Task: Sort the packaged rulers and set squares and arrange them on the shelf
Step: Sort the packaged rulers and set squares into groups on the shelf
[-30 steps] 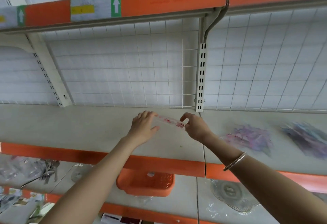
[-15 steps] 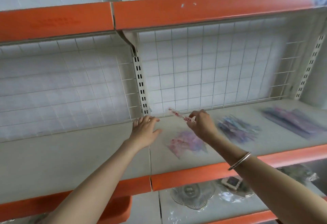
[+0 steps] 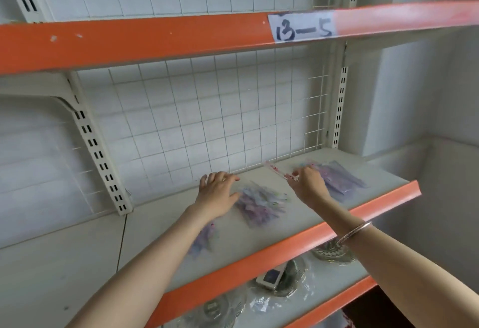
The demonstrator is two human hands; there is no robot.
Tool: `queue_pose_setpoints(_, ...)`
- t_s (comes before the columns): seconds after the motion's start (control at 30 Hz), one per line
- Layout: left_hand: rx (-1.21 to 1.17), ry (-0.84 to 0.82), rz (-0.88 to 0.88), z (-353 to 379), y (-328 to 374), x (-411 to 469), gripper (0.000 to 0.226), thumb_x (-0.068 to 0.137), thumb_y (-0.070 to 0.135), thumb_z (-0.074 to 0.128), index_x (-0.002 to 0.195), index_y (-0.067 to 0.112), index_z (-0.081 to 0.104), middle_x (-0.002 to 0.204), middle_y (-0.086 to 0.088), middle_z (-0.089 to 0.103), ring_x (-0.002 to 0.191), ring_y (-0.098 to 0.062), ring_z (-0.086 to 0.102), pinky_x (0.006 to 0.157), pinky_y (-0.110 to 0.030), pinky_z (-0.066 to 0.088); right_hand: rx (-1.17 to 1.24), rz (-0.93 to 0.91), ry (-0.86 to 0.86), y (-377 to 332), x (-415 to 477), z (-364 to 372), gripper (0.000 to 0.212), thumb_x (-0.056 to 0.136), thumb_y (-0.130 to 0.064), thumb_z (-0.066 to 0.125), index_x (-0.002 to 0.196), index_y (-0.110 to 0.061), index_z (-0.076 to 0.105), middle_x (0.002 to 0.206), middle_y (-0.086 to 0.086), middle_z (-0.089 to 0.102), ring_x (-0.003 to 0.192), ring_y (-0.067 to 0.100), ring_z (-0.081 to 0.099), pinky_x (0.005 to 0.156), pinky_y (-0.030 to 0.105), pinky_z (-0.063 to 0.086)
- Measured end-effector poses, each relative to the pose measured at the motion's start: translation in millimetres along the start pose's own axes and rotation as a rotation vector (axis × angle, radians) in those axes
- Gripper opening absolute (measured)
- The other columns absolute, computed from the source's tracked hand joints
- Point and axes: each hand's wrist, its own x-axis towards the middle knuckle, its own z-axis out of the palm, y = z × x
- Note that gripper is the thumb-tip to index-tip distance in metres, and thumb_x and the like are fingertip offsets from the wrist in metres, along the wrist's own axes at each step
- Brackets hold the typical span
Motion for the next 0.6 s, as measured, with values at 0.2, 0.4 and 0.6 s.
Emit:
queue_pose_setpoints(0.2,-0.018,-0.003,0.037,23,57,39,0.044,0.096,0.046,0.043,0.137,0.03,0.041,0.141,0.006,0.037,0.135,-0.018,0.026,0.114,-0.037,0.01,-0.16,0.095,0.025,75,40,-21,0.034,0.094,-0.032,0.05,0.117,-0.01,0.062,0.12,0.015,0.055,0.117,0.033,0.049,0.093,0.038,0.038)
queue_pose_setpoints(0.4,-0.015,0.006,0.021,40,88,65,0.044,0.097,0.044,0.044,0.138,0.027,0.041,0.141,0.005,0.039,0.135,-0.019,0.027,0.11,-0.03,0.012,-0.217,0.117,0.0,118,74,-24,0.03,0.092,-0.022,0.047,0.115,-0.008,0.062,0.118,0.015,0.056,0.115,0.032,0.049,0.093,0.037,0.038)
queue_pose_setpoints(0.6,-0.045,-0.024,-0.015,50,97,76,0.045,0.097,0.041,0.045,0.138,0.024,0.041,0.141,0.002,0.038,0.135,-0.02,0.026,0.111,-0.03,0.016,-0.187,0.094,-0.046,129,90,-12,0.027,0.091,-0.022,0.051,0.111,-0.006,0.061,0.117,0.015,0.057,0.112,0.032,0.051,0.09,0.035,0.038)
